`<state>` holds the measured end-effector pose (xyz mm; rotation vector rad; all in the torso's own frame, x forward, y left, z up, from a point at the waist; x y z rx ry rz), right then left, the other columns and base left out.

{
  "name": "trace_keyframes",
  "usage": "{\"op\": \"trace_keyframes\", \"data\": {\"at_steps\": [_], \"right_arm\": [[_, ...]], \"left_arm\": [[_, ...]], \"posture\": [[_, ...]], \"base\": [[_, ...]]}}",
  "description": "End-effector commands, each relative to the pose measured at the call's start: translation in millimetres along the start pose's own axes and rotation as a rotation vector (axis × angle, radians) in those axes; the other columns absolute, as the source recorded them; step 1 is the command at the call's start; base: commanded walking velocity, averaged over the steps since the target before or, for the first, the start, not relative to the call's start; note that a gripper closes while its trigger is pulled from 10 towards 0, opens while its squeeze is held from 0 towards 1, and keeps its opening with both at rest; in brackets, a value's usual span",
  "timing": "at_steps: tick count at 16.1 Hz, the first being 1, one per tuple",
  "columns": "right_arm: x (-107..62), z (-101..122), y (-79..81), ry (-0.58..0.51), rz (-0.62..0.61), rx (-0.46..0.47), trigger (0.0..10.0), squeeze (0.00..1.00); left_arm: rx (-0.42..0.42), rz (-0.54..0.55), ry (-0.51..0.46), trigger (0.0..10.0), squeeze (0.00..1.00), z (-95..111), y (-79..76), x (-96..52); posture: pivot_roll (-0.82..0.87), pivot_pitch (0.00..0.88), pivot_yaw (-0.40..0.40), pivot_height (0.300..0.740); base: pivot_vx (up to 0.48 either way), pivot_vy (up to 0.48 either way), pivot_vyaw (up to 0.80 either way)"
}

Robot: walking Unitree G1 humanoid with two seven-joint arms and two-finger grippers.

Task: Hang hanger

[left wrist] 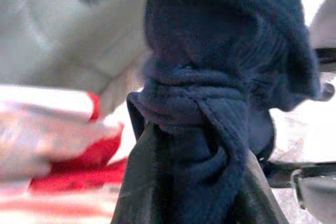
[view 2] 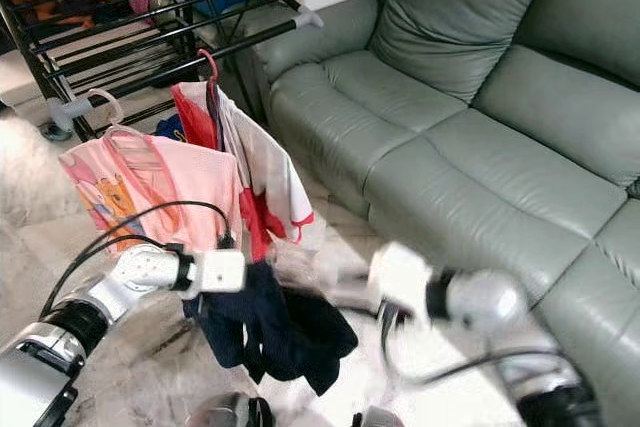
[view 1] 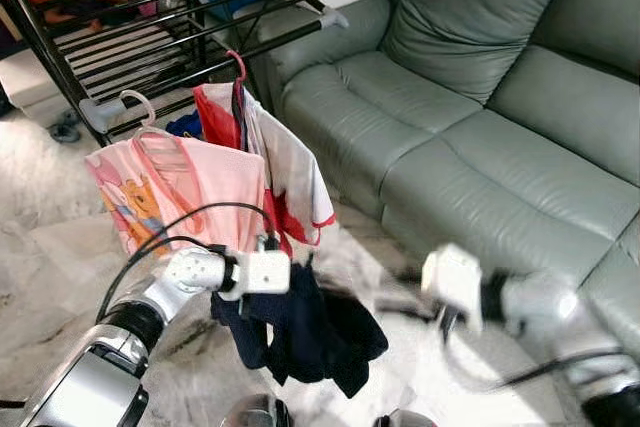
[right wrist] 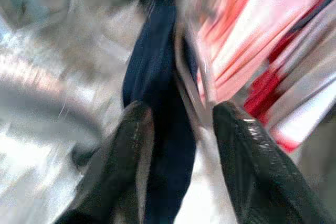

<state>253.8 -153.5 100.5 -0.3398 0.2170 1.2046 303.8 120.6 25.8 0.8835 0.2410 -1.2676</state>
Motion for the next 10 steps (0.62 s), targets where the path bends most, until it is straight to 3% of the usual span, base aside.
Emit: {"op": "trace_keyframes", "data": {"at_steps": [1,4,7,8,9,10], "right_arm": [[-12.2,22,-23.2,-0.081,-0.131,-0.040,10.0,1.00],[-25.6,25,-37.3,-0.127,-0.280,-0.019,10.0,1.00],[-27.9,21,-48.8,-0.182,-0.477,0.003,10.0,1.00],[-29.0,19,-51.2,-0.210,-0.536,0.036,10.0,1.00],[-32.2,14,-58.3,-0.237,-0.677,0.075,10.0,1.00],[-33.7,11,-60.4,-0.268,-0.741,0.116,10.0,1.00]], "left_arm": [[-0.041,0.092,0.044,0.0,0.00,-8,15.0,-7.8],[-0.094,0.147,0.053,0.0,0.00,-12,19.3,-9.5],[-0.168,0.240,0.052,0.0,0.00,-13,29.6,-11.1],[-0.211,0.280,0.025,0.0,0.00,-11,36.0,-13.2],[-0.323,0.339,-0.069,0.0,0.00,-5,46.4,-17.8],[-0.401,0.374,-0.138,0.0,0.00,0,51.7,-21.9]], "posture": [[-0.03,0.000,0.057,0.740],[-0.04,0.000,0.062,0.740],[-0.03,0.000,0.064,0.740],[-0.03,0.000,0.065,0.740],[-0.03,0.000,0.074,0.740],[-0.03,0.000,0.074,0.740]], "base": [[0.000,0.000,0.00],[0.000,0.000,0.00],[0.000,0.000,0.00],[0.000,0.000,0.00],[0.000,0.000,0.00],[0.000,0.000,0.00]]}}
Point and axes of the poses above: a point about 5 cm out from each wrist's last joint towards the gripper, its own x axis pointing out of the wrist towards the gripper, its own z axis along the axis of the wrist's last joint, y = z × x, the point moved 3 cm from there along x, pointing out of the wrist towards the gripper, and after that the axes turned 3 degrees about x, right-handed, at the moved point
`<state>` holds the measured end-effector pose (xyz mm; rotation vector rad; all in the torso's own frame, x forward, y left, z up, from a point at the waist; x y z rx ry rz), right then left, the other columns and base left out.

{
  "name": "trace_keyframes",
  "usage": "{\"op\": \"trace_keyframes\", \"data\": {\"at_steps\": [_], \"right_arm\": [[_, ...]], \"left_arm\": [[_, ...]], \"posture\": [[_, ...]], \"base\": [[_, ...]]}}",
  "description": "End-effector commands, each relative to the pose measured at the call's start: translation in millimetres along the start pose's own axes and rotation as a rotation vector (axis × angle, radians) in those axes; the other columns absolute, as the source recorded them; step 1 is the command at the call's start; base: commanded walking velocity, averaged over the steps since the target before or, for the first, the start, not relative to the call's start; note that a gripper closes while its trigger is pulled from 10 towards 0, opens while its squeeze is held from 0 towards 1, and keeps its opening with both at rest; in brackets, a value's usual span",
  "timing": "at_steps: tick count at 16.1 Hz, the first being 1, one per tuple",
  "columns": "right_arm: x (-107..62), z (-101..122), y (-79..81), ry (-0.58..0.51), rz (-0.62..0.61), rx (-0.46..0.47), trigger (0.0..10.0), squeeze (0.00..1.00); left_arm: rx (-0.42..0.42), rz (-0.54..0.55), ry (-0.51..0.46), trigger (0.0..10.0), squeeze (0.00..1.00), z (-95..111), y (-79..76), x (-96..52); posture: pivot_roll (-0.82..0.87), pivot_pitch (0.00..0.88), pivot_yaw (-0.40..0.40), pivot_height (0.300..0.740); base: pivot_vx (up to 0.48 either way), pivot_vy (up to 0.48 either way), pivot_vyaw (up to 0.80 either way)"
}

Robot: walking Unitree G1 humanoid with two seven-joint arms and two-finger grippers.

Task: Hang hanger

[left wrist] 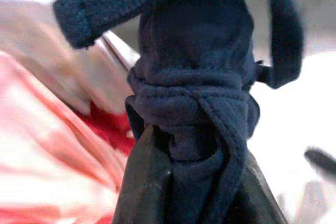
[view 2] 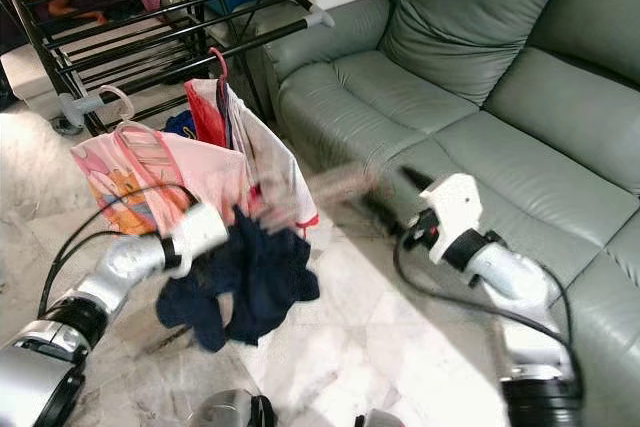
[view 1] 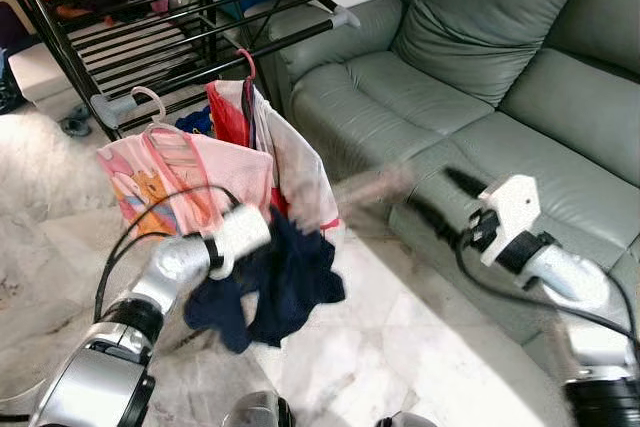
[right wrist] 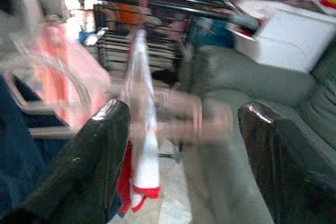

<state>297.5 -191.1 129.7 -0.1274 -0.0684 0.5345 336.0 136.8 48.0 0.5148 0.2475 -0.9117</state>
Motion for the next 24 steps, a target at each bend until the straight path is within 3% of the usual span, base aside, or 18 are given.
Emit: {"op": "trace_keyframes", "data": {"at_steps": [1,2,4,6,7,8,9,14,17,19,23,24], "right_arm": [[-3.5,0,-4.7,-0.015,-0.059,0.031,10.0,1.00],[-6.6,-11,2.4,-0.002,-0.078,0.104,10.0,1.00],[-8.4,-24,10.9,0.035,-0.066,0.147,10.0,1.00],[-7.6,-40,22.9,0.092,-0.015,0.194,10.0,1.00],[-7.0,-42,26.3,0.104,0.007,0.207,10.0,0.94],[-5.7,-46,32.8,0.129,0.056,0.210,10.0,0.38],[-5.2,-48,39.0,0.143,0.098,0.231,10.0,0.00],[-9.1,-56,56.1,0.195,0.210,0.278,10.0,0.00],[-20.1,-69,73.9,0.281,0.330,0.331,10.0,0.00],[-24.5,-75,77.4,0.315,0.353,0.338,10.0,0.00],[-32.1,-100,66.0,0.419,0.268,0.327,10.0,0.00],[-38.0,-114,60.6,0.493,0.233,0.285,10.0,0.00]], "left_arm": [[-0.040,0.035,-0.088,0.0,0.00,14,10.7,-5.2],[-0.050,0.020,-0.119,0.0,0.00,16,6.5,-10.5],[-0.024,-0.046,-0.193,0.0,0.00,28,-2.0,-15.5],[0.074,-0.202,-0.285,0.0,0.00,51,-20.0,-23.9],[0.104,-0.243,-0.299,0.0,0.00,55,-25.6,-25.3],[0.127,-0.286,-0.325,0.0,0.00,63,-33.0,-23.9],[0.152,-0.314,-0.345,0.0,0.00,70,-40.4,-21.6],[0.211,-0.374,-0.394,0.0,0.00,90,-57.5,-16.0],[0.235,-0.363,-0.438,0.0,0.00,107,-56.5,-15.4],[0.248,-0.354,-0.446,0.0,0.00,112,-54.5,-15.6],[0.252,-0.335,-0.549,0.0,0.00,147,-51.0,-22.8],[0.257,-0.329,-0.597,0.0,0.00,163,-49.1,-27.4]], "posture": [[-0.03,0.000,0.077,0.740],[-0.02,0.000,0.074,0.740],[-0.01,0.000,0.071,0.740],[-0.01,0.000,0.067,0.740],[-0.01,0.000,0.067,0.740],[-0.01,0.000,0.065,0.740],[-0.01,0.000,0.067,0.740],[-0.01,0.000,0.070,0.740],[-0.01,0.000,0.069,0.740],[-0.01,0.000,0.069,0.740],[-0.01,0.000,0.062,0.740],[0.00,0.000,0.058,0.740]], "base": [[0.000,0.000,0.00],[0.000,0.000,0.00],[0.000,0.000,0.00],[0.000,0.000,0.00],[0.000,0.000,0.00],[0.000,0.000,0.00],[0.000,0.000,0.00],[0.000,0.000,0.00],[0.000,0.000,0.00],[0.000,0.000,0.00],[0.000,0.000,0.00],[0.000,0.000,0.00]]}}
Point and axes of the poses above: a point about 5 cm out from each wrist's last joint towards the gripper, its own x axis pointing out of the wrist towards the gripper, its own z axis along the axis of the wrist's last joint, y = z × x, the point moved 3 cm from there along x, pointing out of the wrist towards the gripper, and after that the axes turned 3 degrees about x, right-handed, at the moved point
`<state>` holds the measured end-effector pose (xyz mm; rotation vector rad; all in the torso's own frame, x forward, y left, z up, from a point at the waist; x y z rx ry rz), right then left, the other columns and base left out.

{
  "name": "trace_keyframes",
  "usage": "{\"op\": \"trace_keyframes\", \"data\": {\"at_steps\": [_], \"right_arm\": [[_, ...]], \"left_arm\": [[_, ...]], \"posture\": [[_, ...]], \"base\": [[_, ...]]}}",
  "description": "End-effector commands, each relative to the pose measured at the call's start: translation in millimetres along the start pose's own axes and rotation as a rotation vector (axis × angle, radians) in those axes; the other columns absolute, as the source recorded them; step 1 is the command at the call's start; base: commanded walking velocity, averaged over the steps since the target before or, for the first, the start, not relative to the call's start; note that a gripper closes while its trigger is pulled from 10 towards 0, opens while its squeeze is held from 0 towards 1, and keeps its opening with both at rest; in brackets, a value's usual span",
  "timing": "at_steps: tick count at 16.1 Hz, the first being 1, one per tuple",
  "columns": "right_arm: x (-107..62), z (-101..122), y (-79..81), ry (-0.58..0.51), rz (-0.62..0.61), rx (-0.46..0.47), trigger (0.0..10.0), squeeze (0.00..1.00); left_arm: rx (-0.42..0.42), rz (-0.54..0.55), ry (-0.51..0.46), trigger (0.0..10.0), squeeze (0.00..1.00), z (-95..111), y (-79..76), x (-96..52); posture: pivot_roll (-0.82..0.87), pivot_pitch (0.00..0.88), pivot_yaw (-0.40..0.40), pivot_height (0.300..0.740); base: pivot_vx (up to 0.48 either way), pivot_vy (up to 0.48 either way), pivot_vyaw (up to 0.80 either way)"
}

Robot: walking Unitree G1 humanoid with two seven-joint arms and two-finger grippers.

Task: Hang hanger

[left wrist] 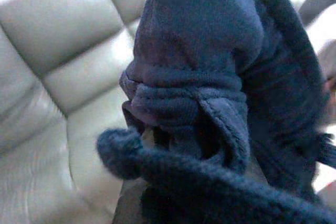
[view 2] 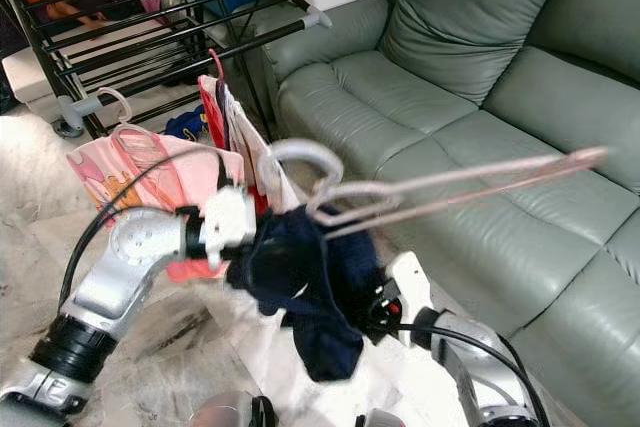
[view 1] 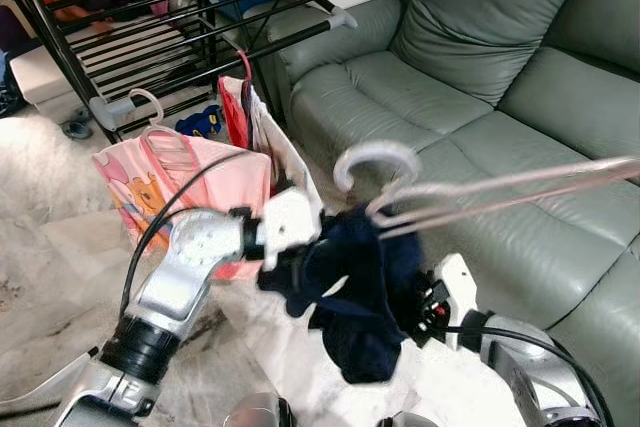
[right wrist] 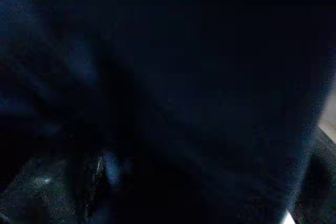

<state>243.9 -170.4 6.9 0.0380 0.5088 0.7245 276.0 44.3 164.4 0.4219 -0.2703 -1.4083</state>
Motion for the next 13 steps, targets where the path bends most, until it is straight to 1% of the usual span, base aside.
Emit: {"op": "trace_keyframes", "data": {"at_steps": [1,2,4,5,6,7,8,9,10,11,12,13], "right_arm": [[-1.1,-7,-6.4,0.047,-0.039,-0.012,10.0,0.00],[-4.8,-16,-12.9,0.081,-0.081,-0.003,10.0,0.00],[-12.2,-26,-23.4,0.110,-0.155,0.025,10.0,0.00],[-21.5,-32,-36.6,0.115,-0.246,0.051,0.0,0.00],[-29.5,-32,-47.4,0.105,-0.318,0.082,0.0,0.00],[-41.2,-30,-62.7,0.074,-0.421,0.108,0.0,0.00],[-49.1,-27,-73.0,0.049,-0.488,0.119,0.0,0.00],[-67.2,-16,-94.4,-0.018,-0.636,0.124,0.0,0.00],[-82.0,-3,-109.8,-0.089,-0.746,0.118,0.0,0.00],[-99.0,24,-126.4,-0.237,-0.858,0.127,0.0,0.00],[-106.2,45,-132.3,-0.327,-0.897,0.101,0.0,0.00],[-111.0,76,-135.9,-0.444,-0.918,0.057,0.0,0.00]], "left_arm": [[0.053,0.039,-0.066,0.0,0.00,24,14.4,-1.4],[0.056,0.057,-0.085,0.0,0.00,32,20.7,-2.4],[0.068,0.081,-0.088,0.0,0.00,36,29.3,-6.1],[0.068,0.105,-0.076,0.0,0.00,36,36.1,-11.3],[0.069,0.118,-0.056,0.0,0.00,32,39.3,-15.8],[0.049,0.144,-0.027,0.0,0.00,25,42.4,-24.3],[0.026,0.158,-0.006,0.0,0.00,19,43.1,-30.4],[0.000,0.169,0.063,0.0,0.00,4,40.8,-44.1],[-0.025,0.169,0.120,0.0,0.00,-10,36.9,-55.0],[-0.085,0.163,0.191,0.0,0.00,-31,28.9,-69.6],[-0.122,0.164,0.229,0.0,0.00,-44,23.8,-76.9],[-0.185,0.186,0.271,0.0,0.00,-62,18.1,-86.1]], "posture": [[0.00,0.000,0.057,0.740],[0.00,0.000,0.055,0.740],[0.00,0.000,0.053,0.740],[0.00,0.000,0.053,0.740],[0.00,0.000,0.053,0.740],[-0.01,0.000,0.058,0.740],[-0.01,0.000,0.058,0.740],[-0.02,0.000,0.061,0.740],[-0.02,0.000,0.061,0.740],[-0.02,0.000,0.063,0.740],[-0.03,0.000,0.062,0.740],[-0.03,0.000,0.062,0.740]], "base": [[0.000,0.000,0.00],[0.000,0.000,0.00],[0.000,0.000,0.00],[0.000,0.000,0.00],[0.000,0.000,0.00],[0.000,0.000,0.00],[0.000,0.000,0.00],[0.000,0.000,0.00],[0.000,0.000,0.00],[0.000,0.000,0.00],[0.000,0.000,0.00],[0.000,0.000,0.00]]}}
Point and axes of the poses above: a point about 5 cm out from each wrist's last joint towards the gripper, its own x axis pointing out of the wrist towards the gripper, its own z axis along the axis of the wrist's last joint, y = z × x, the point moved 3 cm from there along x, pointing out of the wrist towards the gripper, and after that the axes turned 3 degrees about x, right-handed, at the moved point
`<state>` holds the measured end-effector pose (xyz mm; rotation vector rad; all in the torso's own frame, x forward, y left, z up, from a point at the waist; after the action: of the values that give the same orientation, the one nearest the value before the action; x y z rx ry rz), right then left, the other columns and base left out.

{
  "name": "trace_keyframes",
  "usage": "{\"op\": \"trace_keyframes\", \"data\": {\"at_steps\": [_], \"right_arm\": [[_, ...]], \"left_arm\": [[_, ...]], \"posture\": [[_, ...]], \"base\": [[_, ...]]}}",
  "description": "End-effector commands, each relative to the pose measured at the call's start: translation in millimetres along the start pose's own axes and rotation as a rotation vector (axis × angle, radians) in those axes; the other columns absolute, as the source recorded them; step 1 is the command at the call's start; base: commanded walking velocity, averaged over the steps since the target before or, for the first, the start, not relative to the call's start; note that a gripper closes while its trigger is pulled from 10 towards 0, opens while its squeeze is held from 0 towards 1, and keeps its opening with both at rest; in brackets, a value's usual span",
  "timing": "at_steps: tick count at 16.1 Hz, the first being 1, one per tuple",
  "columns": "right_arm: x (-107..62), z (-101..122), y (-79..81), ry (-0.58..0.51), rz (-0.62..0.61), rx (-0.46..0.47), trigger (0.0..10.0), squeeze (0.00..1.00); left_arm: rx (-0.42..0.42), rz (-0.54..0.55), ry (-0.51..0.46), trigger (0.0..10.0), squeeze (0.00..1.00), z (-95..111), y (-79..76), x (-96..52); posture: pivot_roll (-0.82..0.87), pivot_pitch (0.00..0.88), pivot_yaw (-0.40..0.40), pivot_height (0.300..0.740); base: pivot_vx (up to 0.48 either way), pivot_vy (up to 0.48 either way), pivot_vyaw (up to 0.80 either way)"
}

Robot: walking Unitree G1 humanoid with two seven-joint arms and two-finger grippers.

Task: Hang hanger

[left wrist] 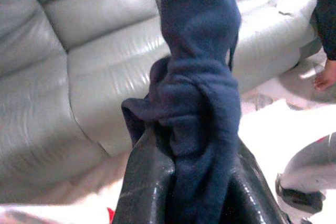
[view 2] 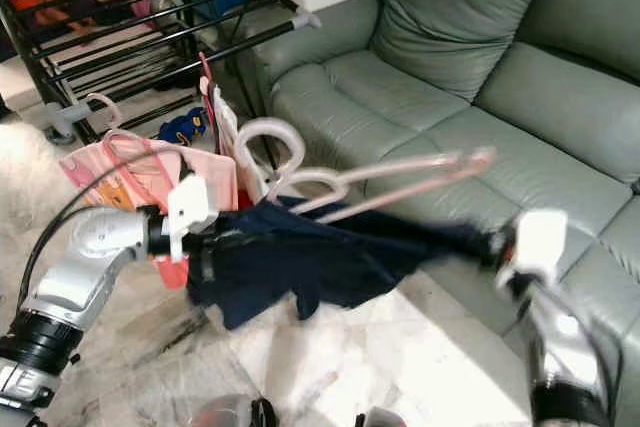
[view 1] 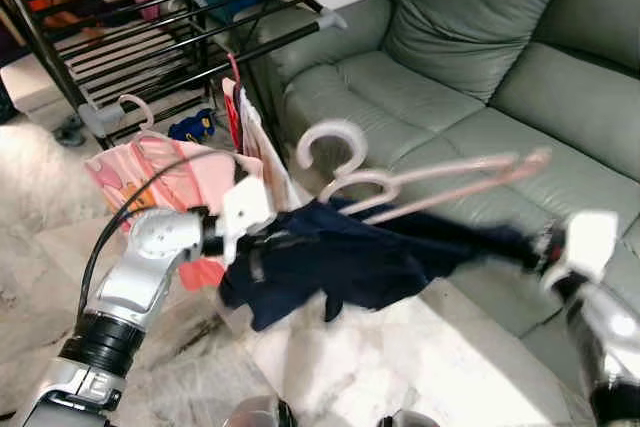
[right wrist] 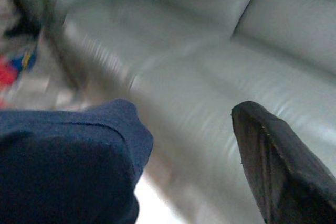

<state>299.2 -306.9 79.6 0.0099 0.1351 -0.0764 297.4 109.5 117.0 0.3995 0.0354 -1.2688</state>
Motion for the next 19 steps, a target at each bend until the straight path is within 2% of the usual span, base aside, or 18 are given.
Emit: {"op": "trace_keyframes", "data": {"at_steps": [1,4,7,12,15,16,19], "right_arm": [[-2.1,23,-24.8,-0.091,-0.122,0.013,0.0,0.00],[10.4,61,-5.3,-0.239,-0.082,0.008,0.0,0.00],[14.8,77,3.4,-0.292,-0.065,0.023,0.0,0.00],[16.1,84,8.1,-0.318,-0.058,0.015,0.0,0.00],[18.0,85,12.2,-0.319,-0.043,-0.007,0.0,0.00],[18.5,85,13.8,-0.320,-0.037,-0.005,0.0,0.00],[19.6,85,20.8,-0.320,-0.011,-0.025,0.0,0.00]], "left_arm": [[-0.005,0.101,0.054,0.0,0.00,-13,15.6,-26.8],[-0.087,0.107,0.074,0.0,0.00,-33,7.4,-26.0],[-0.070,0.073,0.103,0.0,0.00,-42,-1.5,-23.0],[-0.008,0.014,0.183,0.0,0.00,-65,-16.3,-25.3],[0.036,-0.016,0.246,0.0,0.00,-76,-21.2,-26.1],[0.028,-0.006,0.247,0.0,0.00,-78,-20.7,-25.1],[0.097,0.023,0.434,0.0,0.00,-102,-19.9,-23.3]], "posture": [[-0.03,0.000,0.061,0.740],[-0.04,0.000,0.055,0.740],[-0.04,0.000,0.050,0.740],[-0.04,0.000,0.049,0.740],[-0.04,0.000,0.046,0.740],[-0.04,0.000,0.046,0.740],[-0.05,0.000,0.045,0.740]], "base": [[0.000,0.000,0.00],[0.000,0.000,0.00],[0.000,0.000,0.00],[0.000,0.000,0.00],[0.000,0.000,0.00],[0.000,0.000,0.00],[0.000,0.000,0.00]]}}
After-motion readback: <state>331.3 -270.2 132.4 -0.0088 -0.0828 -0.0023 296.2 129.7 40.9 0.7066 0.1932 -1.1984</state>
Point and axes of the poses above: a point about 5 cm out from each wrist's last joint towards the gripper, its own x axis pointing out of the wrist towards the gripper, its own z axis along the axis of the wrist's last joint, y = z × x, the point moved 3 cm from there along x, pointing out of the wrist towards the gripper, and after that the axes turned 3 degrees about x, right-handed, at the moved point
